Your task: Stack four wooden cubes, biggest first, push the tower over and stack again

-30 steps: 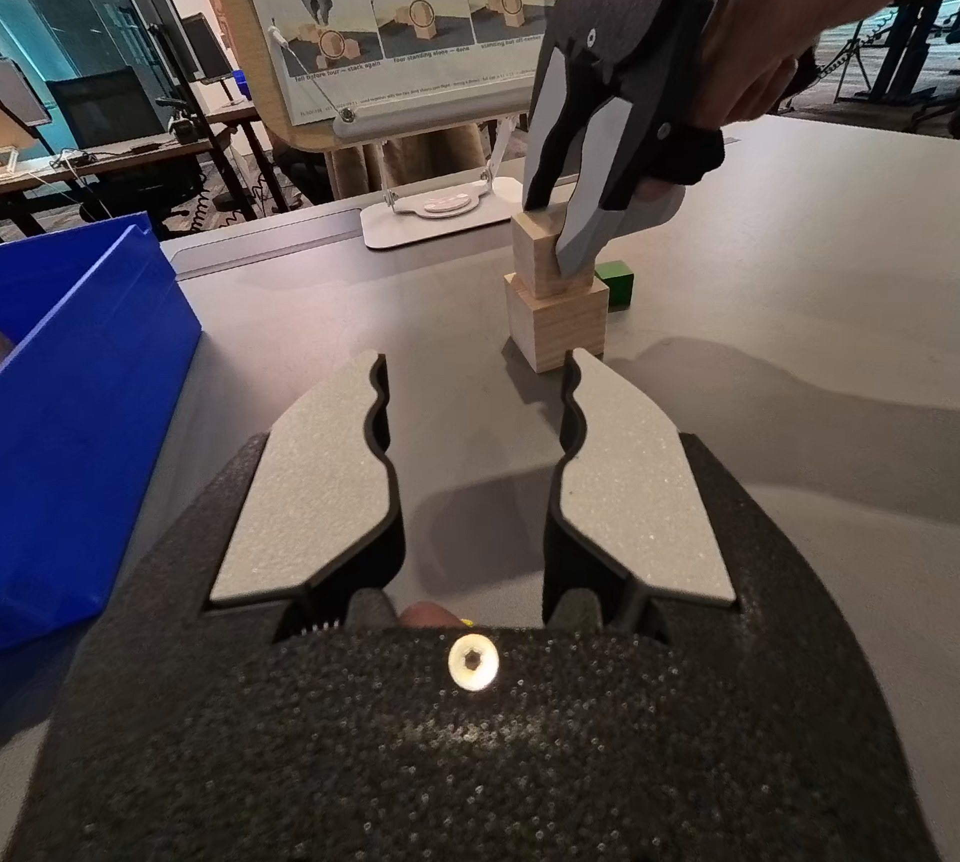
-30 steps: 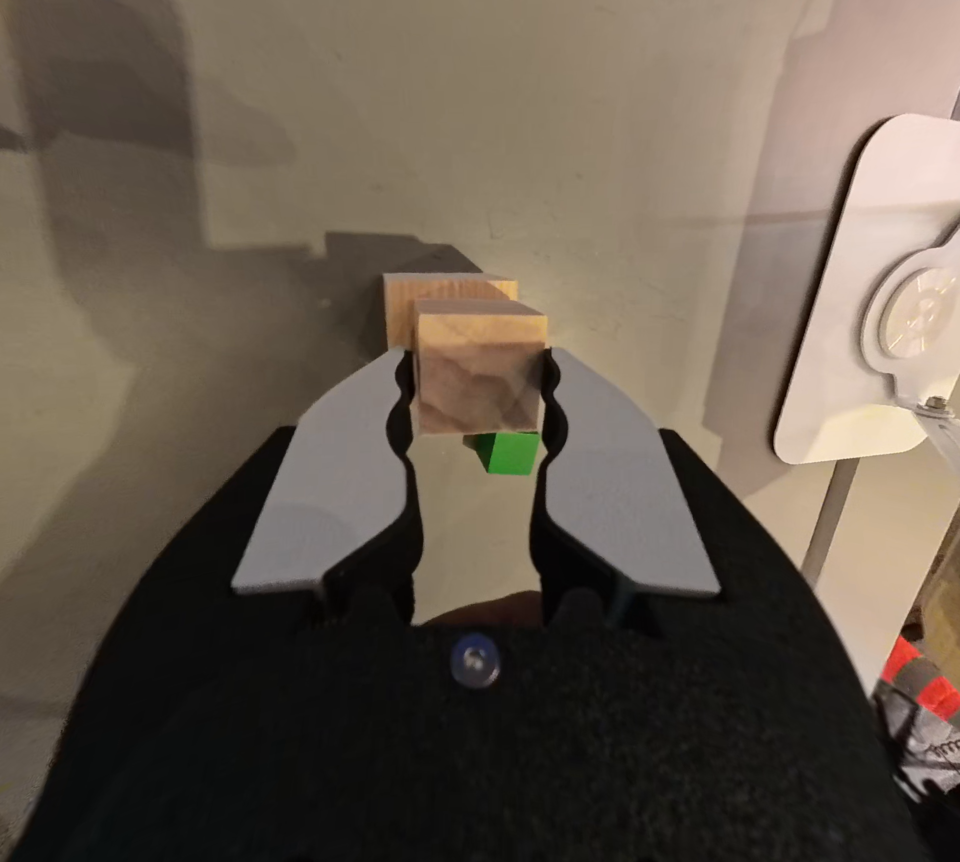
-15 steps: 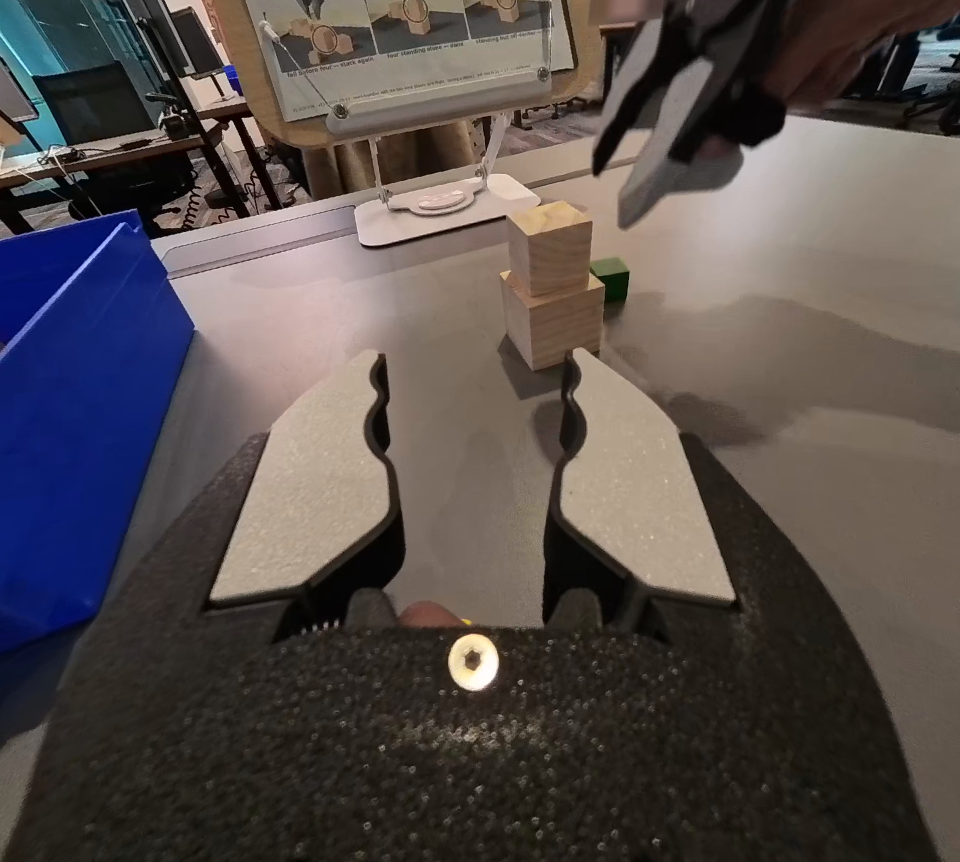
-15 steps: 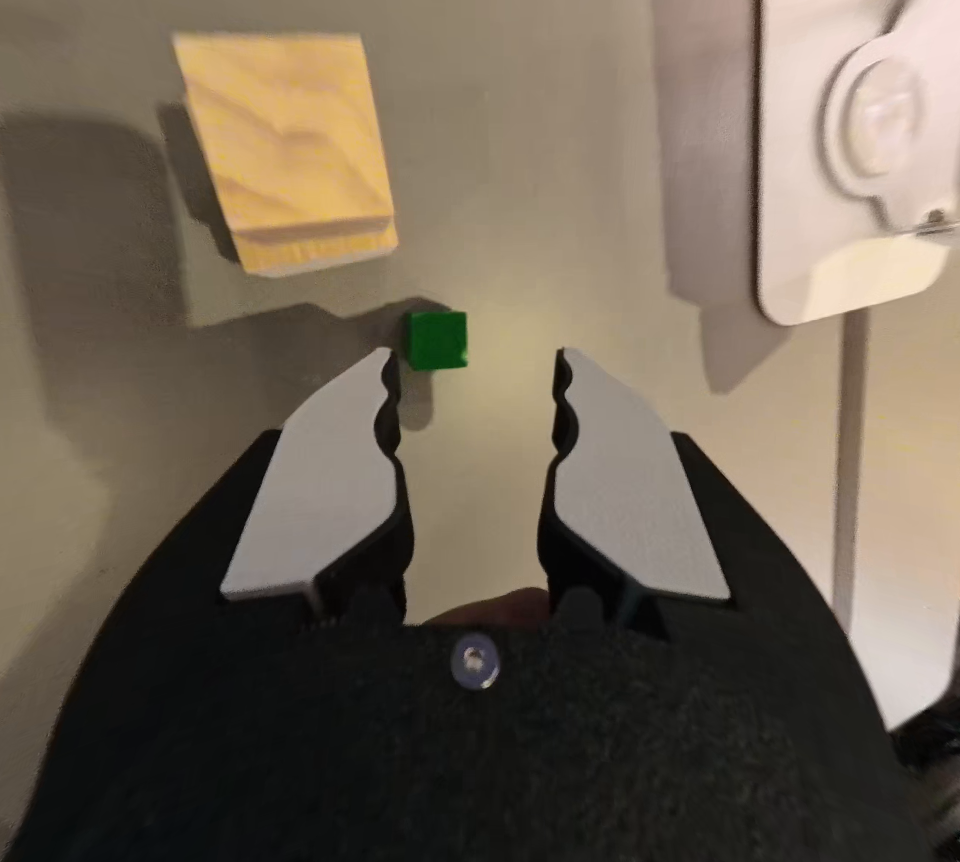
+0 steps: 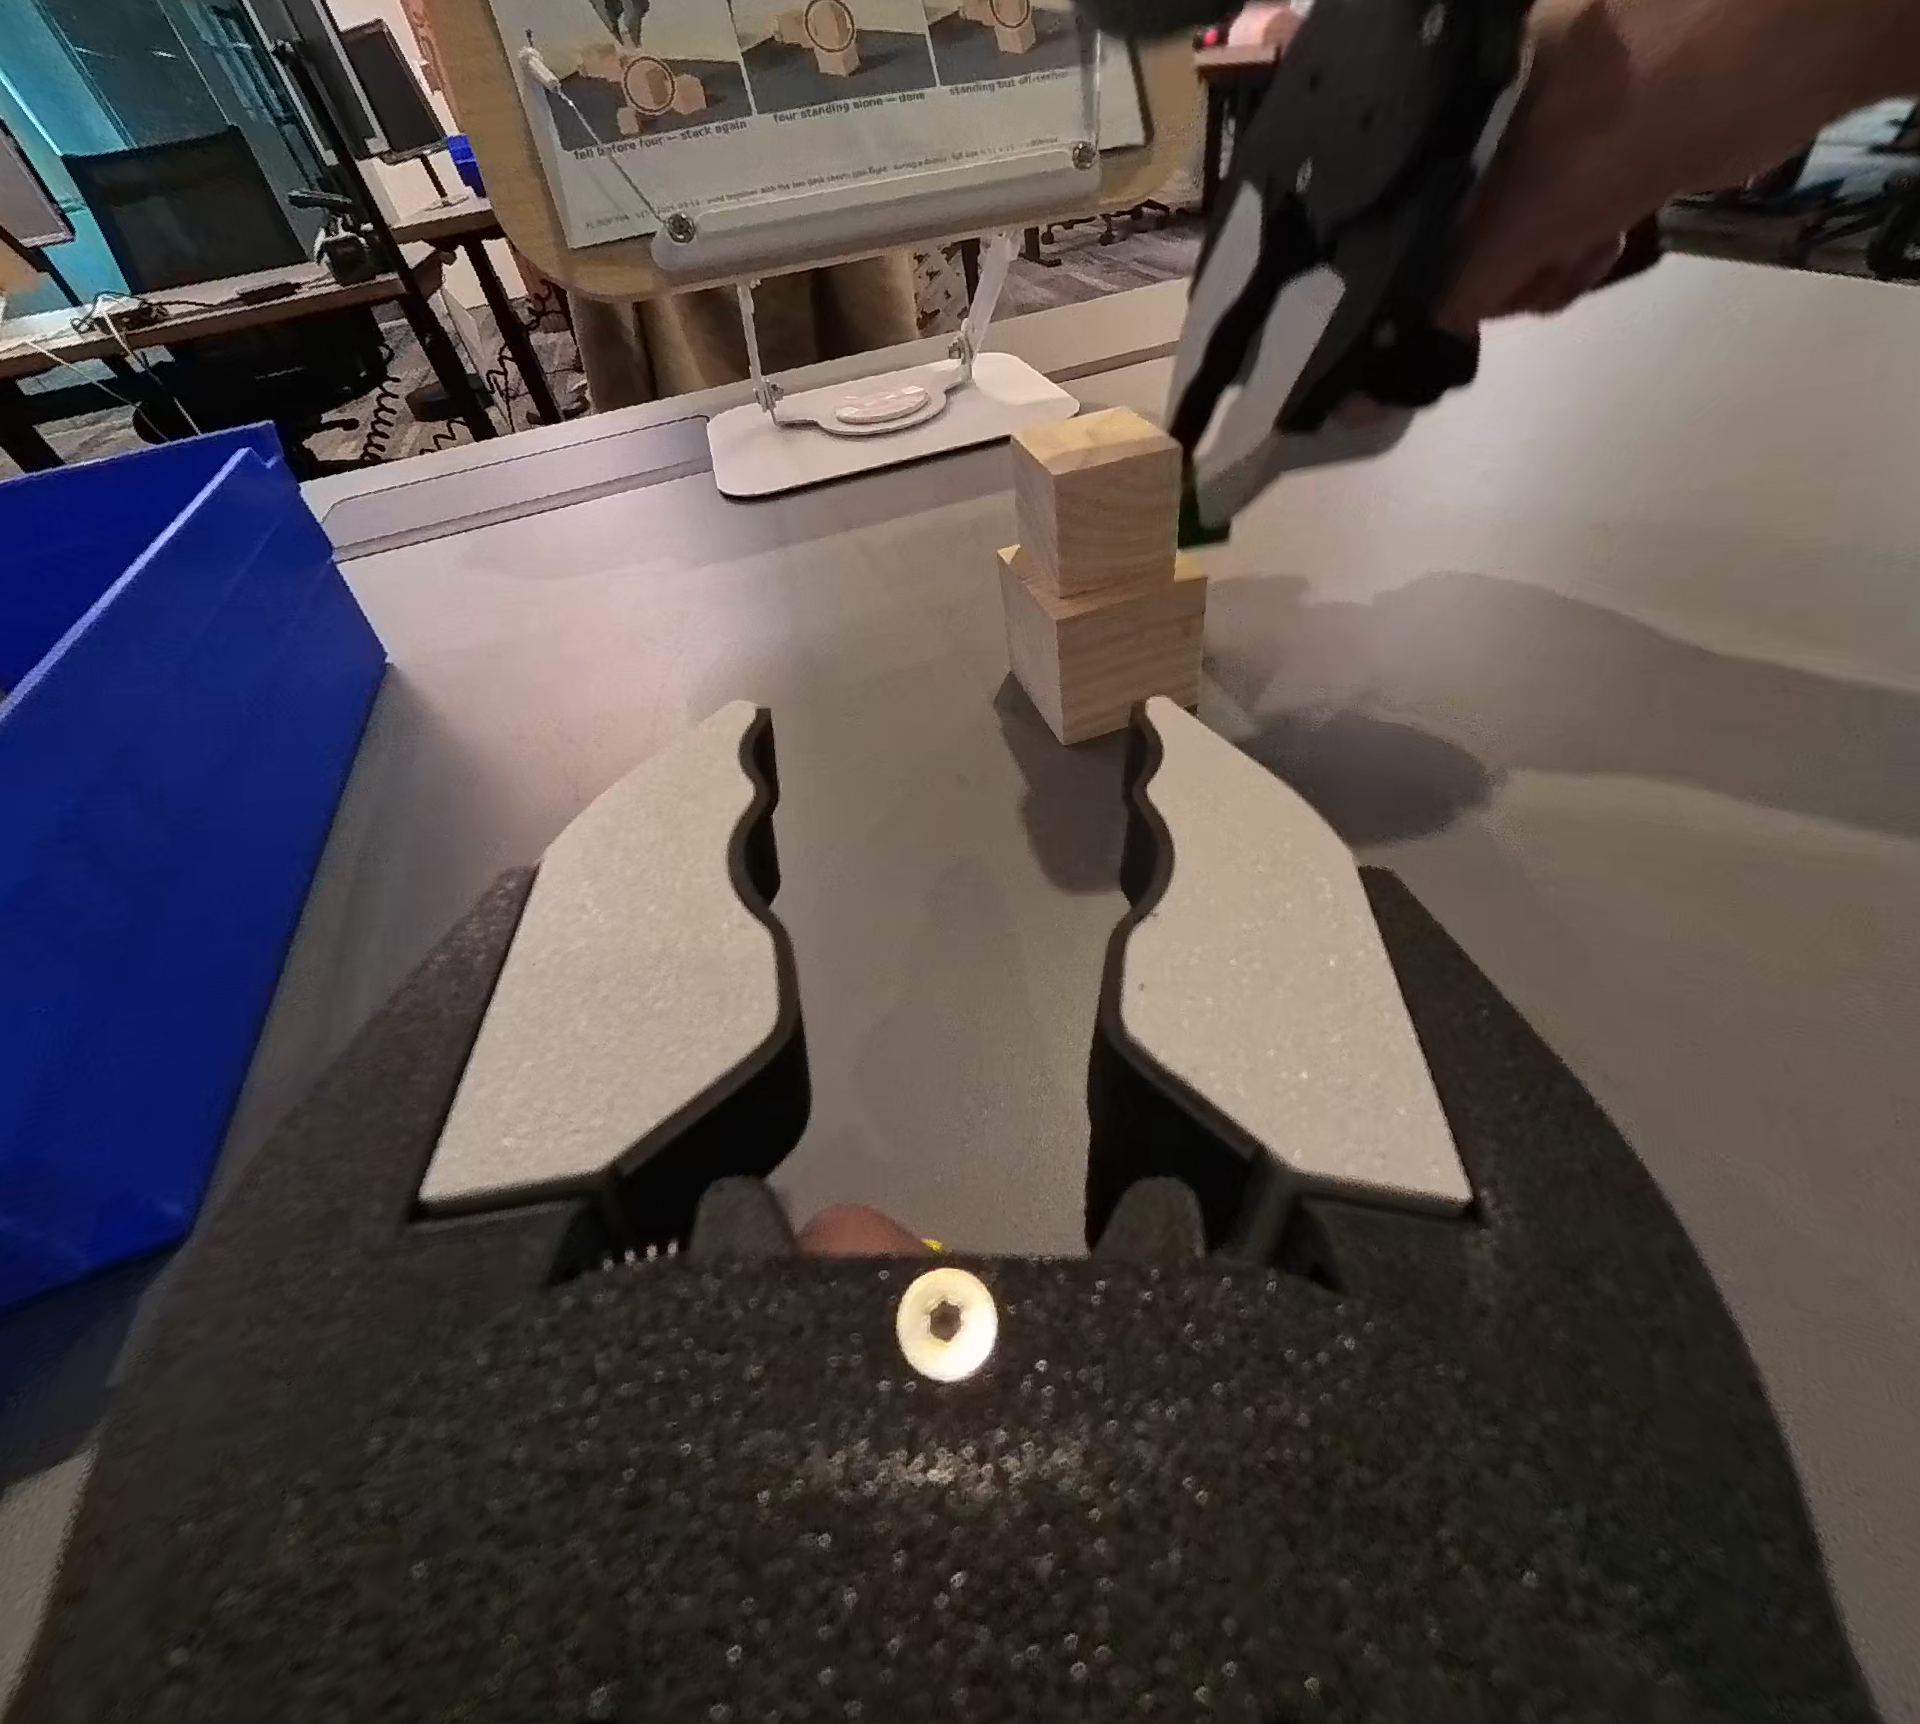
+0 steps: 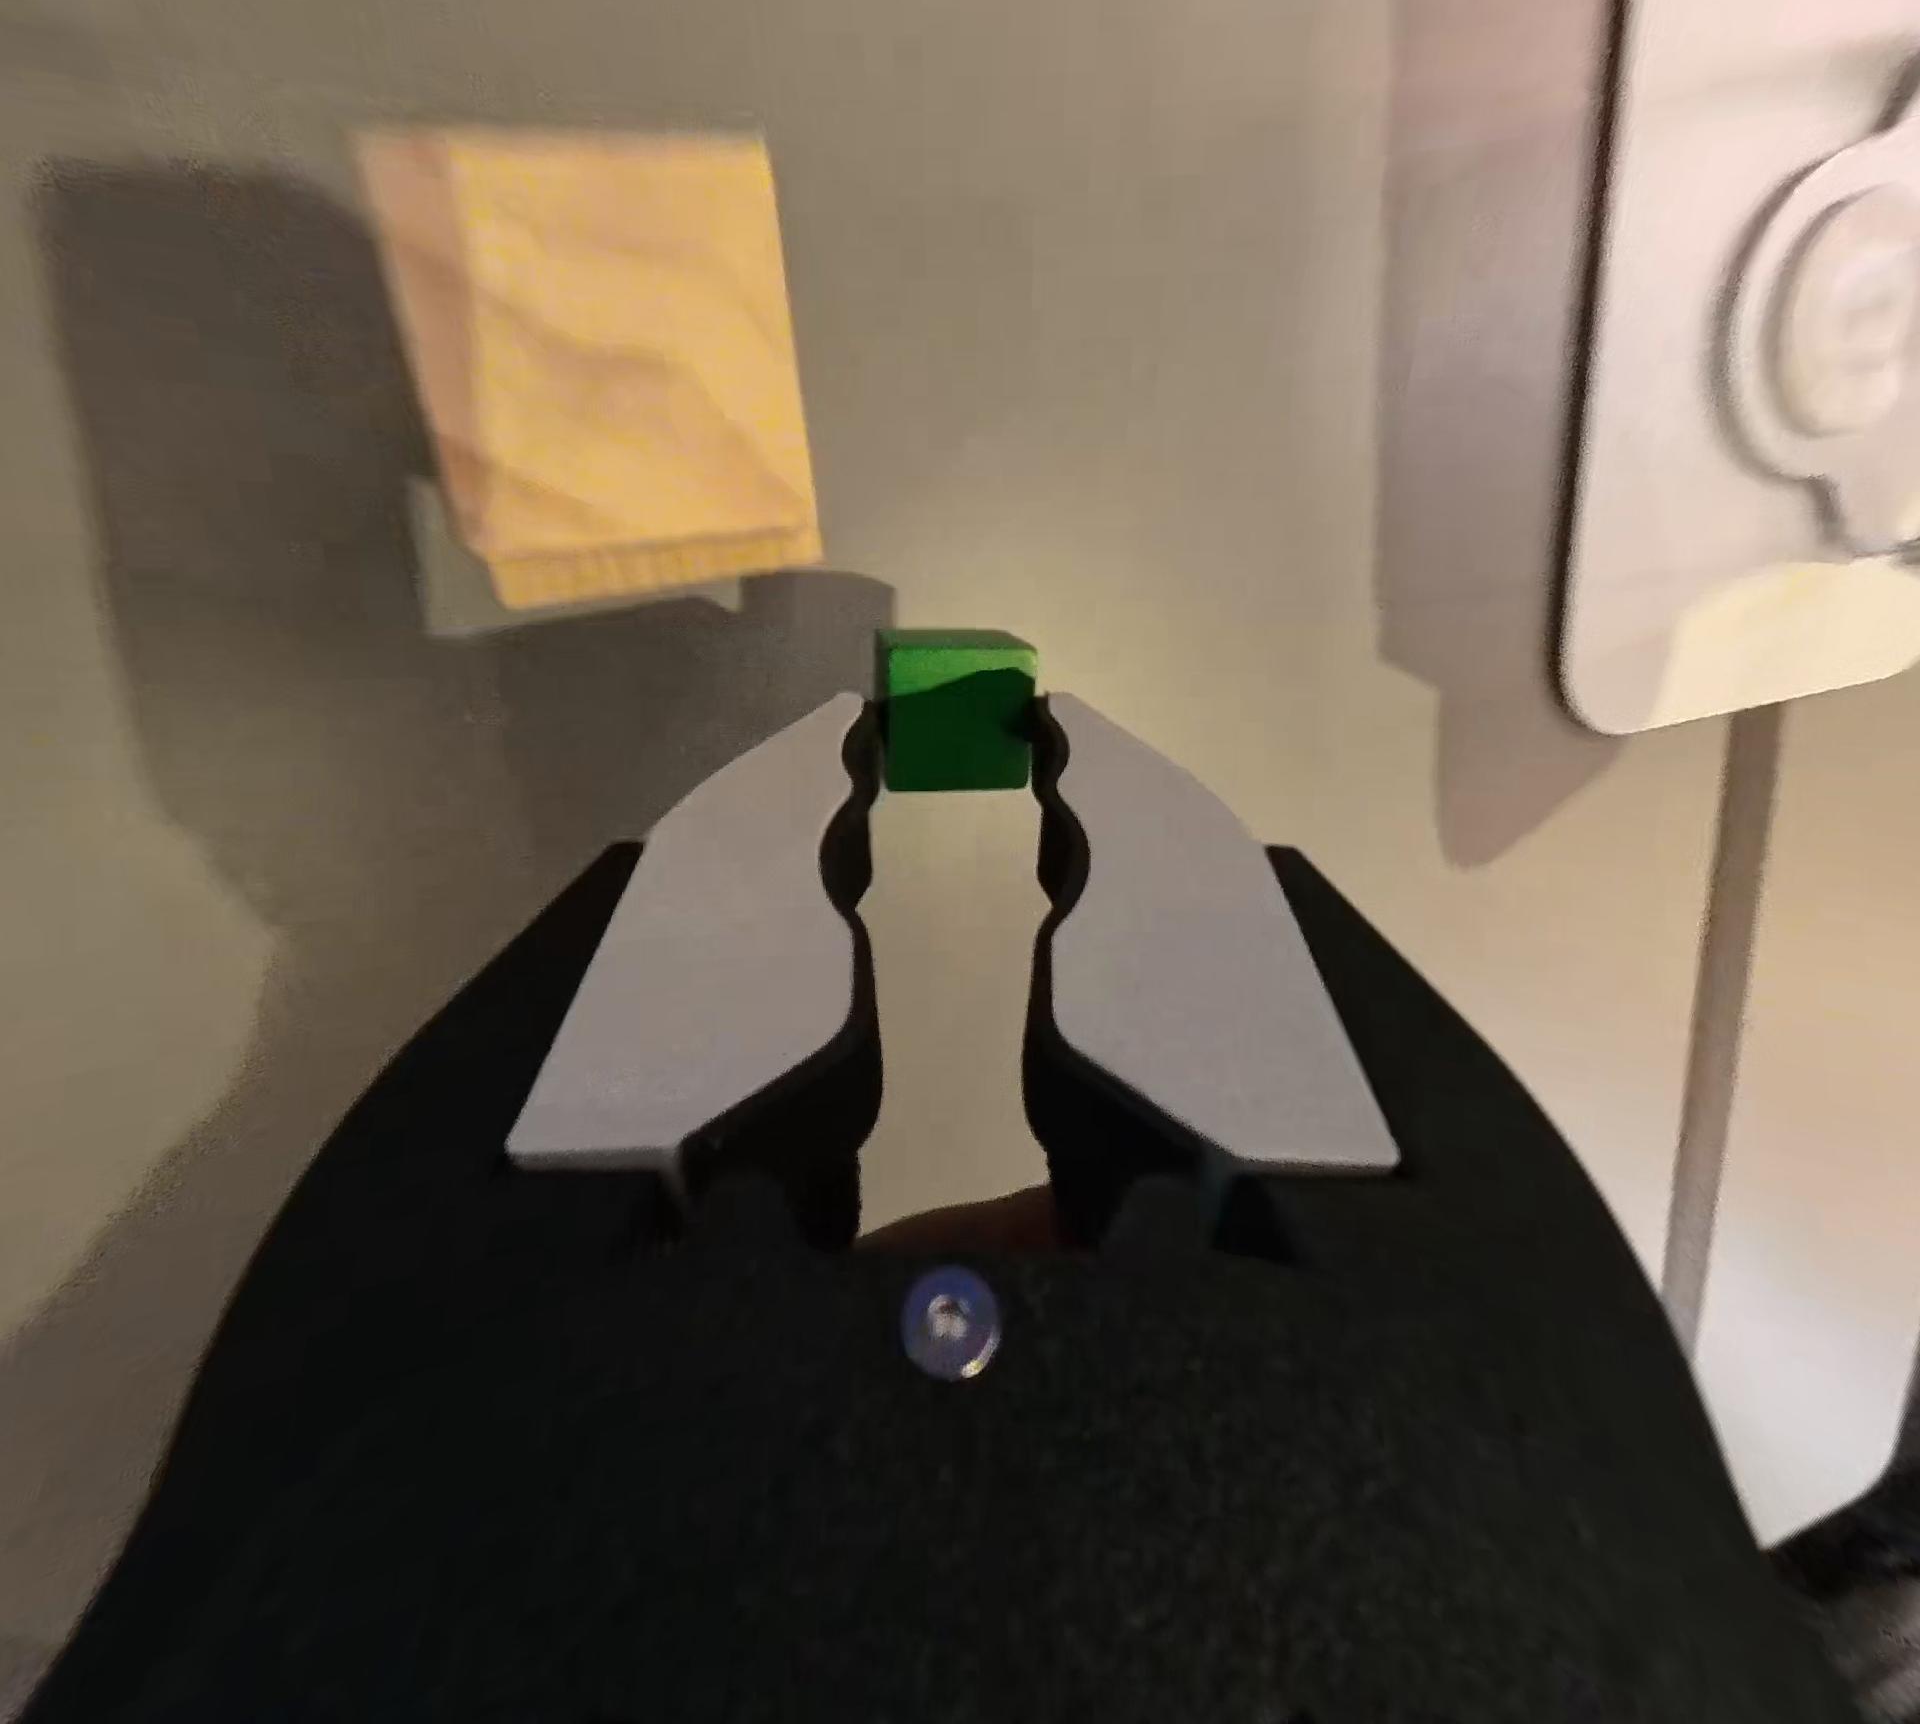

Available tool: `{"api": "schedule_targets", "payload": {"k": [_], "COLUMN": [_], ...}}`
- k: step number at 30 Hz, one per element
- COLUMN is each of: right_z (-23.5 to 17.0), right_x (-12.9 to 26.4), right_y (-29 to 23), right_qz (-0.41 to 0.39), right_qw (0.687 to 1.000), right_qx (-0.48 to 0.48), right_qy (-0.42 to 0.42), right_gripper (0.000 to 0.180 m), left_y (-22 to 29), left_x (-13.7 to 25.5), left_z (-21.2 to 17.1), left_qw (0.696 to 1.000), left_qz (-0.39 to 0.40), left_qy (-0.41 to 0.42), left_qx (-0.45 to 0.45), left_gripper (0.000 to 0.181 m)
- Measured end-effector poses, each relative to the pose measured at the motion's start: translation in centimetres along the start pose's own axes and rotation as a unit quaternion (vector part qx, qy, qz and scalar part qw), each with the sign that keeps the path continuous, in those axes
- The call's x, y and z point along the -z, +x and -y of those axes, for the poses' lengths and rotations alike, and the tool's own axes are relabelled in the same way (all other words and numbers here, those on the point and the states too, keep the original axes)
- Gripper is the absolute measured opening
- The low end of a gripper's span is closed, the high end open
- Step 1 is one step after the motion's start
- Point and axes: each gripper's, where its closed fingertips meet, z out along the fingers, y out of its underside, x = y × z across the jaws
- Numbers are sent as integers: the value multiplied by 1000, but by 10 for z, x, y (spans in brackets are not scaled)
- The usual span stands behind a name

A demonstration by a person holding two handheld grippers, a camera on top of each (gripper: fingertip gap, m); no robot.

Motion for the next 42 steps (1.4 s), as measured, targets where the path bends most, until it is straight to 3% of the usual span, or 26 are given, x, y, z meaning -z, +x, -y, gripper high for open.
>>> {"api": "schedule_targets", "payload": {"k": [6,14,24,30,34,37,39,42], "right_z": [61,70,60,64,67,51,30,-8], "right_x": [59,50,43,50,97,127,129,113], "right_y": [-5,-25,-30,-27,-21,-43,-66,-85], "right_qz": [2,52,49,32,-47,-98,-112,-127], "right_qw": [997,998,998,999,990,960,932,916], "right_qx": [20,10,29,26,-2,-69,-121,-181], "right_qy": [74,38,3,28,130,254,323,336], "right_gripper": [27,27,28,35,42,44,42,44], "left_y": [0,1,1,1,4,-20,-30,-21], "left_x": [0,0,0,1,9,22,35,52], "left_z": [0,0,0,0,5,10,8,-19], "left_qw": [1000,1000,1000,1000,999,997,992,967], "left_qz": [0,0,-3,-2,-41,-41,-82,-173], "left_qy": [-1,0,0,1,7,-44,-92,-186], "left_qx": [-1,-3,-3,-3,-9,-44,-25,-23], "left_gripper": [64,64,64,64,64,68,67,66]}}
